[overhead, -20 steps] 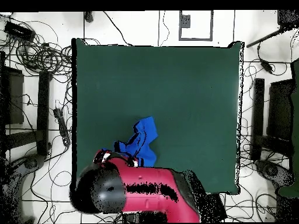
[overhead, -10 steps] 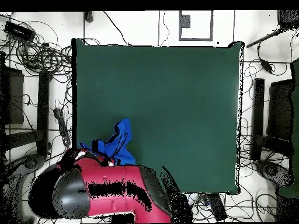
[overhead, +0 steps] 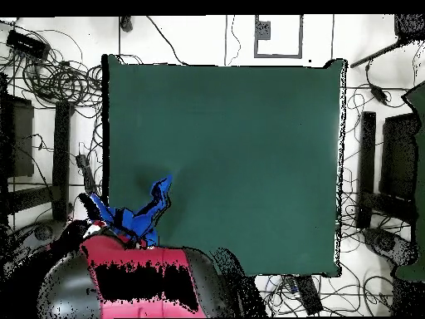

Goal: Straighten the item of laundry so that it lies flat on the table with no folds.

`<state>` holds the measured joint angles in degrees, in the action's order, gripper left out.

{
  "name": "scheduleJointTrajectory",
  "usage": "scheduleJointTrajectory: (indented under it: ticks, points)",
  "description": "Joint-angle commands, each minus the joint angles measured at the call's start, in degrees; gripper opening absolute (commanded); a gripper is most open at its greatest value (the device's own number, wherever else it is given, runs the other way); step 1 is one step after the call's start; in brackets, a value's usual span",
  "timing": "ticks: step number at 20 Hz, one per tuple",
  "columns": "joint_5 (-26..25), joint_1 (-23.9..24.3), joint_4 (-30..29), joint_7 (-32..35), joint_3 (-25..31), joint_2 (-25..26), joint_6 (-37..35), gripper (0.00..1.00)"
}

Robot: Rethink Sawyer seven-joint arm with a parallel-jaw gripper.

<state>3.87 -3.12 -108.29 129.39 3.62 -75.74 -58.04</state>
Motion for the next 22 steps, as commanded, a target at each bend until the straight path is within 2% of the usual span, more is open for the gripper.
scheduleJointTrajectory:
  ticks: [1,4,6,11,19,22]
  points:
    - [3.5,-1.0,2.0,13.3,-0.6,-3.5,-12.3,0.00]
    - [3.5,-0.8,4.0,12.7,-0.7,-5.5,-17.3,0.00]
    - [3.3,-0.8,4.2,12.3,-0.8,-5.6,-17.8,0.00]
    - [2.4,-0.9,4.1,13.1,-0.1,-1.2,-11.7,0.00]
    - [-0.3,-0.8,11.9,14.5,1.9,7.6,-10.4,0.00]
    - [-0.4,-2.4,13.9,17.2,1.7,9.9,-9.3,0.00]
